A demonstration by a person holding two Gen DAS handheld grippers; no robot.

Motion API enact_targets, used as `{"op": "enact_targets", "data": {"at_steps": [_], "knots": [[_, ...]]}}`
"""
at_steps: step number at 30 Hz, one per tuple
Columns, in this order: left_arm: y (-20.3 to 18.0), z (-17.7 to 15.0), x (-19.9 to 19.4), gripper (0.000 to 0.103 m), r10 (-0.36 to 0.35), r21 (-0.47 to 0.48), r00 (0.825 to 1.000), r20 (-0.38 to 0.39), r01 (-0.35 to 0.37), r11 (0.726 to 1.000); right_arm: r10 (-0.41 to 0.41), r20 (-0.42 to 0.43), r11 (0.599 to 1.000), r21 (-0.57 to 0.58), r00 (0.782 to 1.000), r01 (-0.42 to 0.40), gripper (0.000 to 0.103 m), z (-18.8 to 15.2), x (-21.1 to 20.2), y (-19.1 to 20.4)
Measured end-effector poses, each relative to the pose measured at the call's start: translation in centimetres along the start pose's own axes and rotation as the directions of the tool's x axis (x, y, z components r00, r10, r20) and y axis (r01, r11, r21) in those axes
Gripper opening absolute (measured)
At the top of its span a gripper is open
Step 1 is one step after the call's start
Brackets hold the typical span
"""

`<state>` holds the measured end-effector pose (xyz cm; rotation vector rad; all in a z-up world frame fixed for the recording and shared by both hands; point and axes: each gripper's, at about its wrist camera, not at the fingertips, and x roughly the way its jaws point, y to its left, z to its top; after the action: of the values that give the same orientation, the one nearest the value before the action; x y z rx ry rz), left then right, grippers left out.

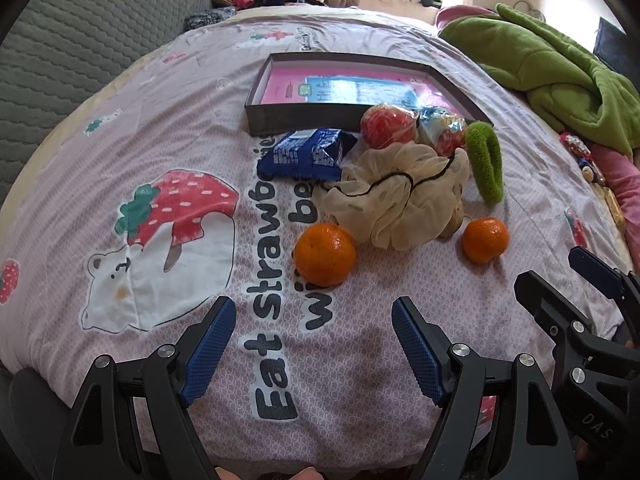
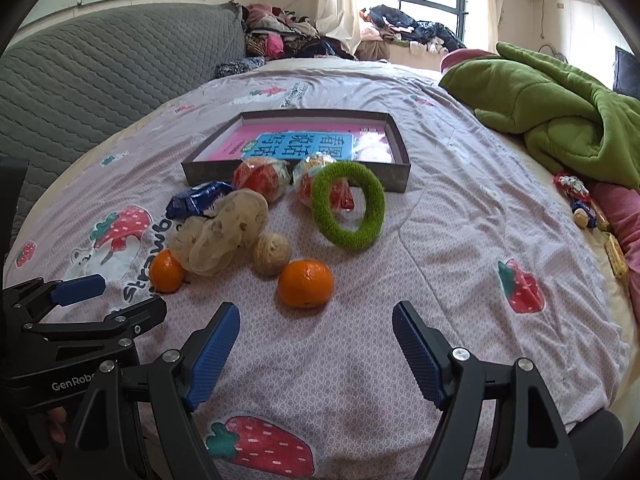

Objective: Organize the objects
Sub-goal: 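Move the right tool toward one orange while the left tool approaches the other orange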

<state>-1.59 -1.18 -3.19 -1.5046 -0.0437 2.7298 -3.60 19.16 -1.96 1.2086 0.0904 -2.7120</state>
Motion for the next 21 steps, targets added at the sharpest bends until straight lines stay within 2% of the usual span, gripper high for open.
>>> {"op": "enact_targets", "data": {"at_steps": [5, 9, 21], "knots": [[0.1, 0.0, 0.1, 0.081, -0.005, 0.000, 1.000, 0.006, 0.005, 1.000, -0.001, -0.010, 1.000, 0.001, 1.000, 0.001, 0.078, -0.2, 0.3, -0.1], [0.3, 0.0, 0.2, 0.081, -0.002, 0.002, 0.999, 0.052, 0.002, 1.000, 0.003, -0.002, 1.000, -0.007, 1.000, -0.003, 0.078, -0.2, 0.3, 0.1], [1.5, 0.3, 1.4, 0.081, -0.014, -0.015, 0.997, 0.077, 0.015, 1.000, 0.018, 0.020, 1.000, -0.006, 1.000, -0.017, 0.078, -0.3, 1.9, -0.3]]}}
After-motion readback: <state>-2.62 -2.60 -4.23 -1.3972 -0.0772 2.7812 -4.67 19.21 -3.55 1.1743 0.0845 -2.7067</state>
